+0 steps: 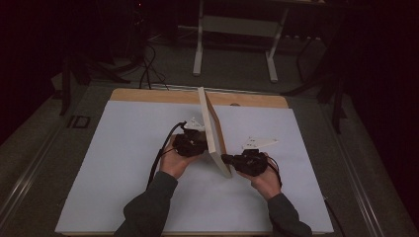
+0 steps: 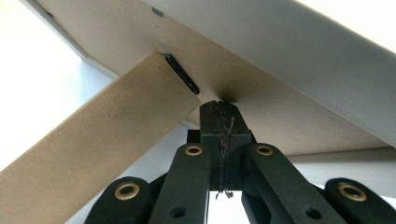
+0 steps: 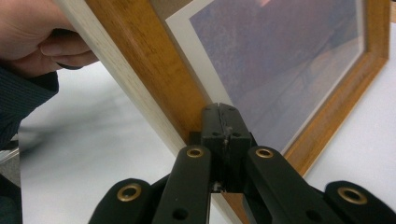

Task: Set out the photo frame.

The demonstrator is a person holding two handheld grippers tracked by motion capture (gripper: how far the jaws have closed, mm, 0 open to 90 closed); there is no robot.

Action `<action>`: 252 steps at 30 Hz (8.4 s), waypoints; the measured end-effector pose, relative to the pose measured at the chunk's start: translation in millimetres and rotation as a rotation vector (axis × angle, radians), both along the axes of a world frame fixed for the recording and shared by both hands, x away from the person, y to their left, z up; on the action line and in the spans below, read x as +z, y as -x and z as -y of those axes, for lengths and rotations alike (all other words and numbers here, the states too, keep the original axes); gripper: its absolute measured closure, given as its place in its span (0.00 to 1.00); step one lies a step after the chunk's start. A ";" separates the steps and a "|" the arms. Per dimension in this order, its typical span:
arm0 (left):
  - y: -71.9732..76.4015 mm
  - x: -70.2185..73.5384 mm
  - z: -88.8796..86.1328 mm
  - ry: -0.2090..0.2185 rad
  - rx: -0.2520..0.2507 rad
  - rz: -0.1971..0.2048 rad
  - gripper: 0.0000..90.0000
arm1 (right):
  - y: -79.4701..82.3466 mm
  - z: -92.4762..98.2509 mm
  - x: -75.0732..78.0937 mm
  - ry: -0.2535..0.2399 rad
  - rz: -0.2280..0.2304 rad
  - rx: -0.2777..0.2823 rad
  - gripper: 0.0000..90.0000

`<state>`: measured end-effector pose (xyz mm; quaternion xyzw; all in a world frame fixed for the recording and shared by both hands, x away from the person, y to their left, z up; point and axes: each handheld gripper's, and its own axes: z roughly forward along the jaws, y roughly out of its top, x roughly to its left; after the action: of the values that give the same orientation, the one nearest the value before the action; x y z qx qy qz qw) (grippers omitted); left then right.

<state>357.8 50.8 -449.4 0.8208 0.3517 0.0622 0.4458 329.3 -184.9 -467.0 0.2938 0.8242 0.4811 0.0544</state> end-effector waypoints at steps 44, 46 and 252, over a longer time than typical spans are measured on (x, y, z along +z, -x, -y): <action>-5.4 -16.1 -32.6 0.155 -0.042 -0.056 0.86 | -0.5 -32.3 1.6 0.018 0.016 0.028 0.97; -4.6 -15.3 -35.3 0.166 -0.044 -0.061 0.82 | -0.6 -30.1 1.5 0.024 0.019 0.024 0.96; 3.7 19.0 -78.2 0.247 -0.022 -0.018 0.78 | -22.1 57.7 13.2 0.040 0.047 -0.225 0.64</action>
<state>354.1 128.9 -430.4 0.7639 0.3514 0.0061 0.5412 351.4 -242.6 -453.8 0.3719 0.7940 0.4620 0.1334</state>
